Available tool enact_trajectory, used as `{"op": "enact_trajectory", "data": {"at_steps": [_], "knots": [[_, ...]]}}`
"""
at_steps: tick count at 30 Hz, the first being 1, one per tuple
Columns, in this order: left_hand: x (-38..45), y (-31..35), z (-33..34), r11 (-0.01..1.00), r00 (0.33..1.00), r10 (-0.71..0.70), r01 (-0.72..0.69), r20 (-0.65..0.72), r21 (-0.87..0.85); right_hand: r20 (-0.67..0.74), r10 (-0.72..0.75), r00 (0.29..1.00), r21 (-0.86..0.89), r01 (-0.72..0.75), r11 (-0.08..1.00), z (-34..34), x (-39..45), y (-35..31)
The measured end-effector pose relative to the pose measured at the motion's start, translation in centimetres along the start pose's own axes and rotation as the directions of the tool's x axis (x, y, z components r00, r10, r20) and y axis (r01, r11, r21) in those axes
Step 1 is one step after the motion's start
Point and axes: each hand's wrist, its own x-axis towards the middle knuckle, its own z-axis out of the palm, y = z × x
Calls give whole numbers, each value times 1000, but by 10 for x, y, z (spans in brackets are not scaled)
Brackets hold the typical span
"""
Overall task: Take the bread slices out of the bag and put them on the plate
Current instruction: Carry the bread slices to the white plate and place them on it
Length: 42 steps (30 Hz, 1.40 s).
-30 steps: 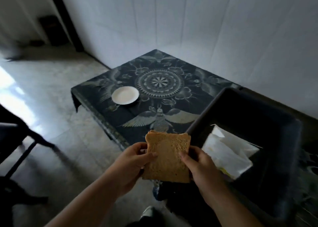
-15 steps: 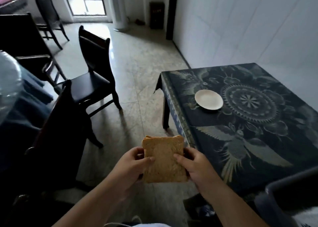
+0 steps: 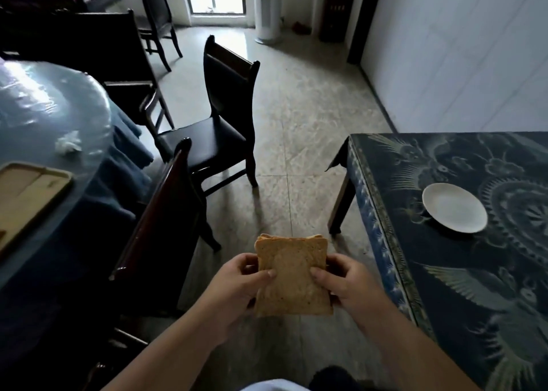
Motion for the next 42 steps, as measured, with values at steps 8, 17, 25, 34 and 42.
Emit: {"op": "enact_trajectory", "data": {"at_steps": [8,17,25,34,42], "knots": [[97,43,5,1000,998,-16,15,-56,-16,41,43,998,38,-44,998,-17,111,-37],[211,132,24,1000,987,11,-9,-159,12,186,40,982,-16,-38,999,-49,252,-121],[293,201,38,1000,994,-16,17,-113,10,243,80,967,5,-84,996,-75,337,-166],[430,265,62,975,969,-116,70,216,210,-104,44,994,184,-25,983,-112,379,-187],[492,309,143,868,681,-321,-66,658,492,-554,97,827,406,167,898,-134,345,-182]]}}
